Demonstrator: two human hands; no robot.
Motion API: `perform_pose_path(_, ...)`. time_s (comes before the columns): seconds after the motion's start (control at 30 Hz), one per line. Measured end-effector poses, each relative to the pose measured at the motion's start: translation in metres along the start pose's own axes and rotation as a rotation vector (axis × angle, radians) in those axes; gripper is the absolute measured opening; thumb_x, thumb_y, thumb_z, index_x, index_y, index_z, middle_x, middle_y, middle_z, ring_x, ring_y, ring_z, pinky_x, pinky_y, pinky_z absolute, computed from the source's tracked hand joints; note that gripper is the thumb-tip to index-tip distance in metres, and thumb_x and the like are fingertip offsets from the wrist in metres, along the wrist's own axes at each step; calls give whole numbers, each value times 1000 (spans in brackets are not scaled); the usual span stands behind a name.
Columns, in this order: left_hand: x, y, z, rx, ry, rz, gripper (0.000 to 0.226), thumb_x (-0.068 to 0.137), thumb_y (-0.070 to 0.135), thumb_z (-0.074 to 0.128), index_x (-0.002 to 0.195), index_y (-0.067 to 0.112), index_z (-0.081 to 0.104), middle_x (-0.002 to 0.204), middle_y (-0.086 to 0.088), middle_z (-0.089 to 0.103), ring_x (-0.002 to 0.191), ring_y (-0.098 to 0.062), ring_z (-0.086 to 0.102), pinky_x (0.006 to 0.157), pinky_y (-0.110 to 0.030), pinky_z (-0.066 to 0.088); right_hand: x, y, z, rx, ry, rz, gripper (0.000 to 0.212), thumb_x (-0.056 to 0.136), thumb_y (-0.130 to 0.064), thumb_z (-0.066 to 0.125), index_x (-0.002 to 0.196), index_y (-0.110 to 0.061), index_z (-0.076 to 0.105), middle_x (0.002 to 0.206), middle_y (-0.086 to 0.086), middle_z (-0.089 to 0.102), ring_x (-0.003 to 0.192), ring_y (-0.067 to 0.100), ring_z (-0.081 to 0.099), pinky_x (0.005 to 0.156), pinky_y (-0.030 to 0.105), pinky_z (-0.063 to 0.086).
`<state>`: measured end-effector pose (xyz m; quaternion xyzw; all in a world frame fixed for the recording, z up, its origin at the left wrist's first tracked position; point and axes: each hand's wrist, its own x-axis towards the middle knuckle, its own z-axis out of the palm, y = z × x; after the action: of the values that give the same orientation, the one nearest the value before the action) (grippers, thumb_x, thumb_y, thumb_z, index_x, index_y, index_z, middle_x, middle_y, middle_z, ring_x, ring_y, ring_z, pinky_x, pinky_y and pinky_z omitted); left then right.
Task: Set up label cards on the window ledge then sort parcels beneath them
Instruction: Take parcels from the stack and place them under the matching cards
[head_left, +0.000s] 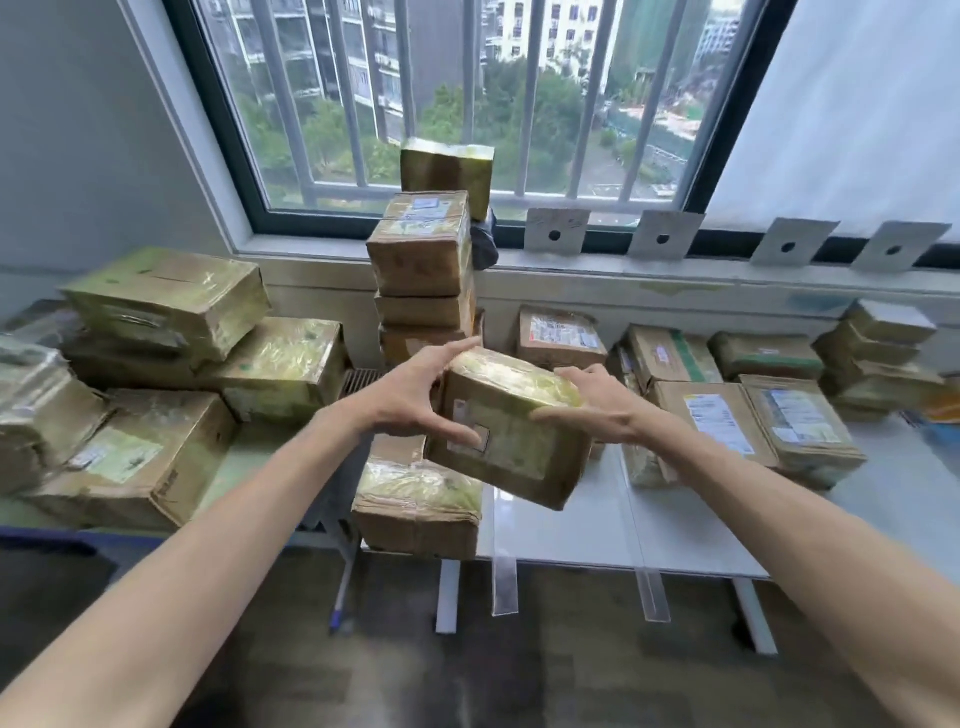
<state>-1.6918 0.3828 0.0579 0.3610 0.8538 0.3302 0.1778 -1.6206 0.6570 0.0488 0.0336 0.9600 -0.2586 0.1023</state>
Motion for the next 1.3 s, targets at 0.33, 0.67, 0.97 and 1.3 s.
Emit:
perform_pose_path(0.33,-1,29,38,709,133,161,155,42,54,95,154,44,-12,160,-2,-32,152,-34,-1,110,-55,37,-28,38,-18,456,-116,63,58,75,-75,56,110,-30,69,110,-2,70,108,23,64,96,49,52)
perform_pose_path(0.67,-2,55,44,781,163,207,157,48,41,96,154,38,-19,160,-6,-31,151,-33,9,98,-44,52,-48,44,-32,498,-181,25,51,73,-72,54,114,-42,63,132,-11,57,122,13,52,90,43,49)
perform_pose_path(0.97,1,66,59,858,141,162,156,49,56,91,155,31,-21,160,-9,-30,150,-32,-21,119,-59,19,-51,50,-34,496,-212,6,64,74,-69,55,127,-33,61,129,-12,59,120,10,54,80,33,49)
perform_pose_path(1.3,32,95,70,767,97,72,142,54,67,82,155,33,-11,154,-12,4,146,-36,-3,119,-56,24,-60,56,-59,50,104,-123,115,65,-82,69,156,-30,20,151,0,28,137,21,33,115,34,30)
